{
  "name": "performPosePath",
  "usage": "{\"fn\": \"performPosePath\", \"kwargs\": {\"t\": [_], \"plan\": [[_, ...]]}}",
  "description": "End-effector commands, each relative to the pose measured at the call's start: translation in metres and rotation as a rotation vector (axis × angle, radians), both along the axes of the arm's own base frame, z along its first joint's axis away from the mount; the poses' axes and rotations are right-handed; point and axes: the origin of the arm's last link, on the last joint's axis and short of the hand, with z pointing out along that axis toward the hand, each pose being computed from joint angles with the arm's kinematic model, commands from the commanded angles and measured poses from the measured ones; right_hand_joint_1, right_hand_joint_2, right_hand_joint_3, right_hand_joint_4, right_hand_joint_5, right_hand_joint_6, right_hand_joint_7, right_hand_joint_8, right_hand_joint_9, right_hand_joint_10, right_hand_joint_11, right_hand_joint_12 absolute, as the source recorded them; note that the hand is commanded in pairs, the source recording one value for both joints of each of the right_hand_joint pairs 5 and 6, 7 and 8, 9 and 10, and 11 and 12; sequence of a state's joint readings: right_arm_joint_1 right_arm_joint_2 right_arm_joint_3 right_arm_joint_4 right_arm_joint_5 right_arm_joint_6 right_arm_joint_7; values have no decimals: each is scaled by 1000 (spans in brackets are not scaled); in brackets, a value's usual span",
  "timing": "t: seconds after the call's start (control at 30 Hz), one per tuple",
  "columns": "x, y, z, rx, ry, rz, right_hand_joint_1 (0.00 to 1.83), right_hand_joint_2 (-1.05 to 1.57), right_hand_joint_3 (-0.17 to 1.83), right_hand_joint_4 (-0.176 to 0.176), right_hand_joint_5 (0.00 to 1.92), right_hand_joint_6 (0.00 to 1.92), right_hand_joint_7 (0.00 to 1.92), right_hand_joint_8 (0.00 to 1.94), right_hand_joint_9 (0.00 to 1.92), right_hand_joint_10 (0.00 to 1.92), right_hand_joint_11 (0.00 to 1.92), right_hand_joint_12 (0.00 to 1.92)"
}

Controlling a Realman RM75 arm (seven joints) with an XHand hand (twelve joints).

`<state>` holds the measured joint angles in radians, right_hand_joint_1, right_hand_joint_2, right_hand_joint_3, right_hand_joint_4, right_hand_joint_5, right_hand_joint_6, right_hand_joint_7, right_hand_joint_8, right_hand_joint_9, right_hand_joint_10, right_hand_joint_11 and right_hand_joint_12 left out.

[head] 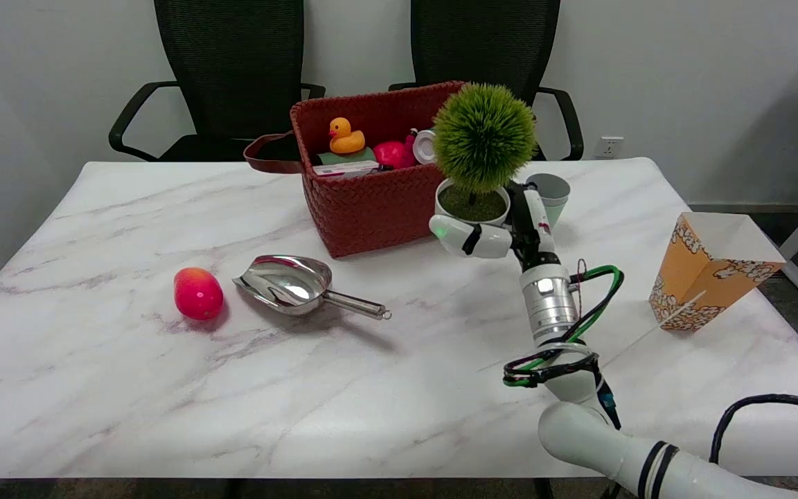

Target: Place the potted plant into the brown storage basket.

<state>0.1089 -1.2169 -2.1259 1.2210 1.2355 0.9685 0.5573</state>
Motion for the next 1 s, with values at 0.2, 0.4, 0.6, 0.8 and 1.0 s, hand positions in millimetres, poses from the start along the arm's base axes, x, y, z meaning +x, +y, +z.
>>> {"fn": "performPosePath", "kwargs": {"t": [0.2, 0.4, 0.6, 0.8, 1.0], "plan": [[58, -31, 16, -18, 63, 154, 1148, 296, 565, 0, 871, 871, 1269, 1269, 1151, 1151, 801, 801], [79, -47, 24, -3, 97, 174, 1152, 279, 569, 0, 879, 879, 1273, 1273, 1158, 1158, 809, 809], [102, -69, 25, 25, 129, 185, 1152, 268, 569, 0, 868, 868, 1273, 1273, 1156, 1156, 801, 801], [123, -94, 18, 28, 231, 157, 1151, 249, 576, 0, 856, 856, 1266, 1266, 1137, 1137, 780, 780], [134, -120, 12, 40, 263, 137, 1153, 210, 597, 0, 838, 838, 1245, 1245, 1116, 1116, 751, 751]]}}
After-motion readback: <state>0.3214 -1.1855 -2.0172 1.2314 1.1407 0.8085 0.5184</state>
